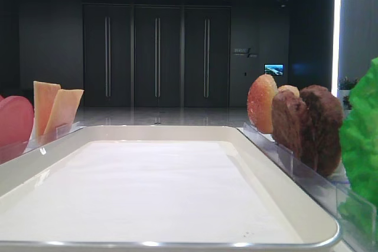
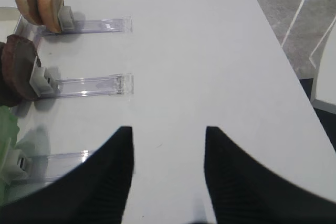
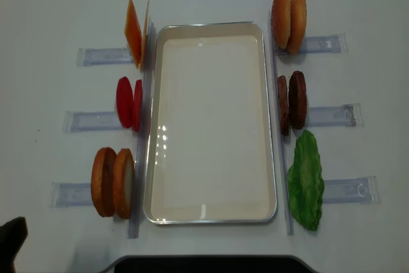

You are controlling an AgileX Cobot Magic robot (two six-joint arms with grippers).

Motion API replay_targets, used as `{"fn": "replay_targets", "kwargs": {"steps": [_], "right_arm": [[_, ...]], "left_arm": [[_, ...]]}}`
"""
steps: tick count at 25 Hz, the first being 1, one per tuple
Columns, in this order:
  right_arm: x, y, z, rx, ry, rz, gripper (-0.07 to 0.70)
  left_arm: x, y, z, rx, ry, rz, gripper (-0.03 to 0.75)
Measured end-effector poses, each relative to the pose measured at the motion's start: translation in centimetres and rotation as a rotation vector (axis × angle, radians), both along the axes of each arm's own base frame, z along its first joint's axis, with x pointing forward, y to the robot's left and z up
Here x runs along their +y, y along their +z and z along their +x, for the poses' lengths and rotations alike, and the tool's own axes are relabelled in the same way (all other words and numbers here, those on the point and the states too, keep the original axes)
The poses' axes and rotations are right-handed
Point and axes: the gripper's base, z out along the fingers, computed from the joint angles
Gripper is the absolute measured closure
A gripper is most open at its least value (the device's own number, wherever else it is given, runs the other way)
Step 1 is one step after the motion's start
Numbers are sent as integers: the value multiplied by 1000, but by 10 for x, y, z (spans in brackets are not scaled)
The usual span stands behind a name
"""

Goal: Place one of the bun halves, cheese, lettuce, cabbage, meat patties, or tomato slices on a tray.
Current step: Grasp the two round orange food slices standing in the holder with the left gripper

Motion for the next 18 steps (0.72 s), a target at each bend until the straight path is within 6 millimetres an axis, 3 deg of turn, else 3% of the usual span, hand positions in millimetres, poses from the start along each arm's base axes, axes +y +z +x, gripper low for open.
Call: {"fn": "replay_targets", "kwargs": {"steps": [10, 18], "right_arm": [[0, 0, 0, 0, 0, 0, 325], [0, 0, 0, 0, 0, 0, 325]], "left_arm": [[5, 12, 86, 354, 55, -27, 240], [7, -16, 136, 518, 60, -24, 240]]}}
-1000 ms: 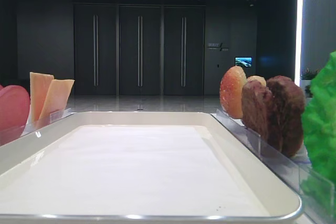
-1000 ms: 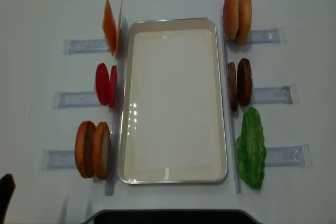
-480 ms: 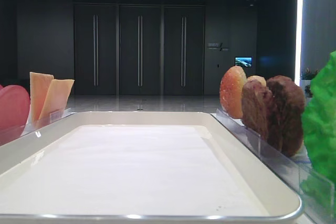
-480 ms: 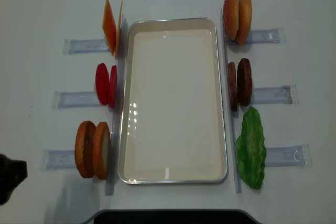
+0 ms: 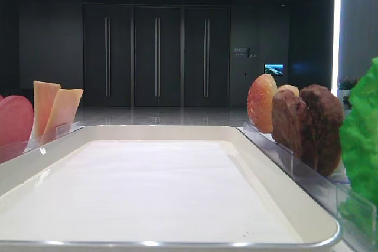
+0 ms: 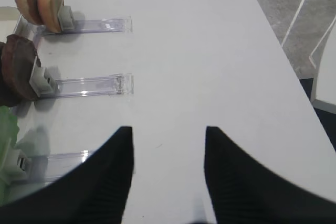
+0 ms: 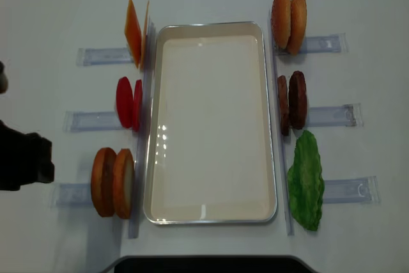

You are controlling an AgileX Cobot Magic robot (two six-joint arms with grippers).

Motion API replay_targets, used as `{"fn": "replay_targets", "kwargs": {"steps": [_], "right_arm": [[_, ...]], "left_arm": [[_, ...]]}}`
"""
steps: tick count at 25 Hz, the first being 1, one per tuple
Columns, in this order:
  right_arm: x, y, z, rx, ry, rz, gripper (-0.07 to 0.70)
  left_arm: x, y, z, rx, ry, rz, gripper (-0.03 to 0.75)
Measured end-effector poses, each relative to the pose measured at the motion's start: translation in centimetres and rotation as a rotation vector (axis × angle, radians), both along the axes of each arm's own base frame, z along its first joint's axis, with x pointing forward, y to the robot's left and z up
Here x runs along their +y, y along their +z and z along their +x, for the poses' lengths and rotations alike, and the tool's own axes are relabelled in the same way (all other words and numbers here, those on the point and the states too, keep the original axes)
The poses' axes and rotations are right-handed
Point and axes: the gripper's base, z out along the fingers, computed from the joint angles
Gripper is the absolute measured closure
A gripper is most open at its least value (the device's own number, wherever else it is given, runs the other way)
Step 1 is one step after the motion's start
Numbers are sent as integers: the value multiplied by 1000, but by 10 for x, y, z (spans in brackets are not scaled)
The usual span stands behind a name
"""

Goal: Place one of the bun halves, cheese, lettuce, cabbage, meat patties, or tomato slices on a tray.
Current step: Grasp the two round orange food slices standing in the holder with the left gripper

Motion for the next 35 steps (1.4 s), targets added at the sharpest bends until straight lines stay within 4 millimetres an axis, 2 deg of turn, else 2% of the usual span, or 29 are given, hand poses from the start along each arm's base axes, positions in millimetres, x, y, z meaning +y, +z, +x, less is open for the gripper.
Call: {"fn": "replay_targets", "kwargs": {"steps": [7, 10, 20, 23, 35], "right_arm": [[0, 0, 0, 0, 0, 0, 325], [0, 0, 0, 0, 0, 0, 325], [0, 0, 0, 0, 0, 0, 325], [0, 0, 0, 0, 0, 0, 325], [0, 0, 0, 0, 0, 0, 325]], "left_arm": [[-1, -5, 8, -2, -1, -1, 240], [-10, -5, 9, -7, -24, -9, 240], [-83, -3, -2, -71, -160, -99, 240], [-95, -2, -7, -94, -170, -99, 240], [-101, -3, -3, -148, -162, -92, 240]]}}
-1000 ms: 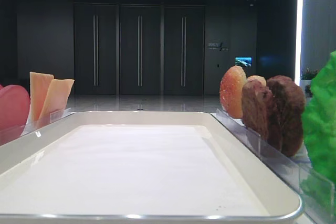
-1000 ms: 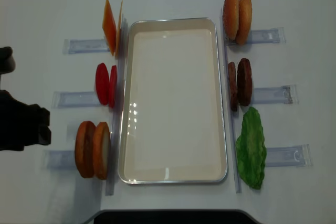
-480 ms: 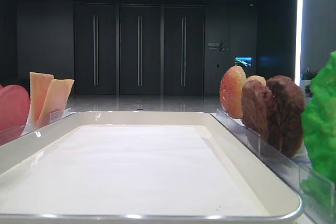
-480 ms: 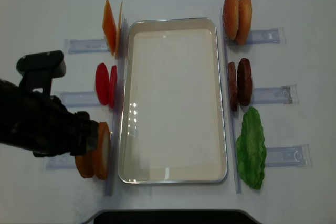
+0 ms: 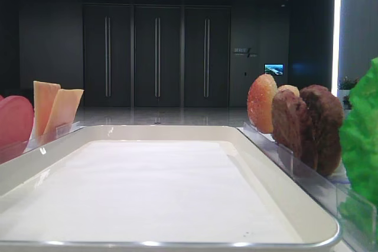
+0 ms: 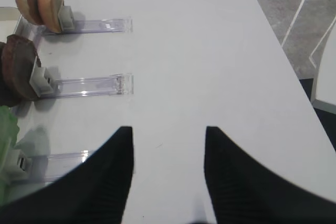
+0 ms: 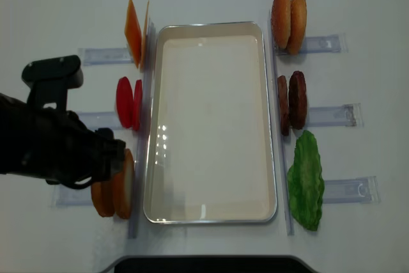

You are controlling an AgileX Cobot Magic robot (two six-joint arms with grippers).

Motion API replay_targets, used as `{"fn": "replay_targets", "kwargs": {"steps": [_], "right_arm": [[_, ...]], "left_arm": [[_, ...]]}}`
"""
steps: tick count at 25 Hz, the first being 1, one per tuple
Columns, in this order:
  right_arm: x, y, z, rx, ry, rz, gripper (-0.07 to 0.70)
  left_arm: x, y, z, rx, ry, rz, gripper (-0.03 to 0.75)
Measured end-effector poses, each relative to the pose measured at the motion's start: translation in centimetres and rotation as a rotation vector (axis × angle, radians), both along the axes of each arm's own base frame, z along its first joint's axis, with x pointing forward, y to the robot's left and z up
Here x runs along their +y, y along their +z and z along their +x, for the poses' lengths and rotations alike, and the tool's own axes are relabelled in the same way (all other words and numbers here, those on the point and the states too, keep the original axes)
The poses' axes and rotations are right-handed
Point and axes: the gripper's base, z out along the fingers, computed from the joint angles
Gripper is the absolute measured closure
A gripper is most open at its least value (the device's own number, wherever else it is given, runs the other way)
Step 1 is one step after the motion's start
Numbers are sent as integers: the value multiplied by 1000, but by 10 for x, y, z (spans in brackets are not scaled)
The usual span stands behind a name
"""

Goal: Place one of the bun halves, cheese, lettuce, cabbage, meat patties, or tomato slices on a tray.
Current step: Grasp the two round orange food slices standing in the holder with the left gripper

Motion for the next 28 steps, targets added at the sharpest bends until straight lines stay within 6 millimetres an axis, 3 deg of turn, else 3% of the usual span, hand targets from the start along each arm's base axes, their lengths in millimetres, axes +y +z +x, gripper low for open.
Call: {"fn": "replay_targets", "kwargs": {"steps": [17, 28], "right_arm": [[0, 0, 0, 0, 0, 0, 325], [0, 0, 0, 0, 0, 0, 325]], "left_arm": [[-24, -51, 30, 146, -36, 84, 240], [-27, -60, 34, 180, -35, 100, 249]]}}
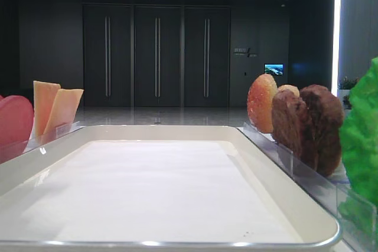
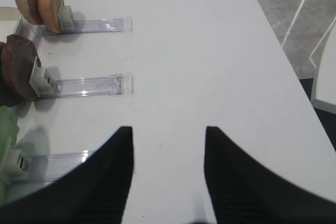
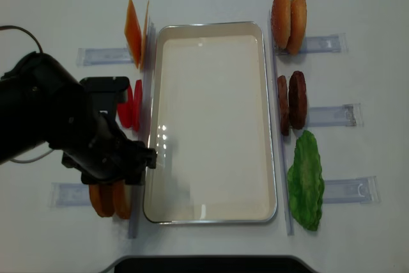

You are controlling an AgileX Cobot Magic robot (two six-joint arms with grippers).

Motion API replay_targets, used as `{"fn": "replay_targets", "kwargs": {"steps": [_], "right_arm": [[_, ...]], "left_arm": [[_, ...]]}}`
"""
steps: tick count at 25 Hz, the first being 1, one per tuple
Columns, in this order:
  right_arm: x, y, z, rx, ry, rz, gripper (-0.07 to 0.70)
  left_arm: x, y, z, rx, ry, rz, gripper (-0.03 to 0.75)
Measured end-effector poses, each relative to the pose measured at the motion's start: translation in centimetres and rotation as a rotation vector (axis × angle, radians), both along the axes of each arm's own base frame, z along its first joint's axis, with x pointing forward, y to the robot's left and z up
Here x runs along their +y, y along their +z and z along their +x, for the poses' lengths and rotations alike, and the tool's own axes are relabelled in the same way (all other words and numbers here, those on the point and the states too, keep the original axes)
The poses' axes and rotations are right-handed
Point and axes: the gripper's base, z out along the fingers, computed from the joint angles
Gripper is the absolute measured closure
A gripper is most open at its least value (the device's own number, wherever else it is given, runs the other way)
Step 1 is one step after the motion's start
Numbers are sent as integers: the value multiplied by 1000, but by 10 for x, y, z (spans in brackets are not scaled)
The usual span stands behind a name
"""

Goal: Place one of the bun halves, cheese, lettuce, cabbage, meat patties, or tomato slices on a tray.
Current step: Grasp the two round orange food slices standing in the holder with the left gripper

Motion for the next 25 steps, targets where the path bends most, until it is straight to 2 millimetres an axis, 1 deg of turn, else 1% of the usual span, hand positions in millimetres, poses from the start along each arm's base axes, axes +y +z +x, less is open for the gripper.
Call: {"fn": "replay_targets", "kwargs": {"steps": [2, 3, 5, 8, 9, 10, 20, 23, 25], "right_arm": [[0, 0, 0, 0, 0, 0, 325], [0, 0, 0, 0, 0, 0, 325], [0, 0, 0, 0, 0, 0, 325], [0, 0, 0, 0, 0, 0, 325], [0, 0, 0, 0, 0, 0, 325], [0, 0, 0, 0, 0, 0, 325], [0, 0, 0, 0, 0, 0, 325], [0, 0, 0, 0, 0, 0, 325], [0, 0, 0, 0, 0, 0, 325]], "left_arm": [[0, 0, 0, 2, 0, -2, 275], [0, 0, 0, 2, 0, -2, 301], [0, 0, 0, 3, 0, -3, 372], [0, 0, -1, 13, 4, -3, 527], [0, 0, -1, 15, 1, 5, 567], [1, 0, -1, 17, 1, 7, 591], [0, 0, -2, 29, -2, 5, 591], [-1, 6, -2, 42, 4, 4, 591], [-2, 15, -1, 40, 3, -3, 591]]}}
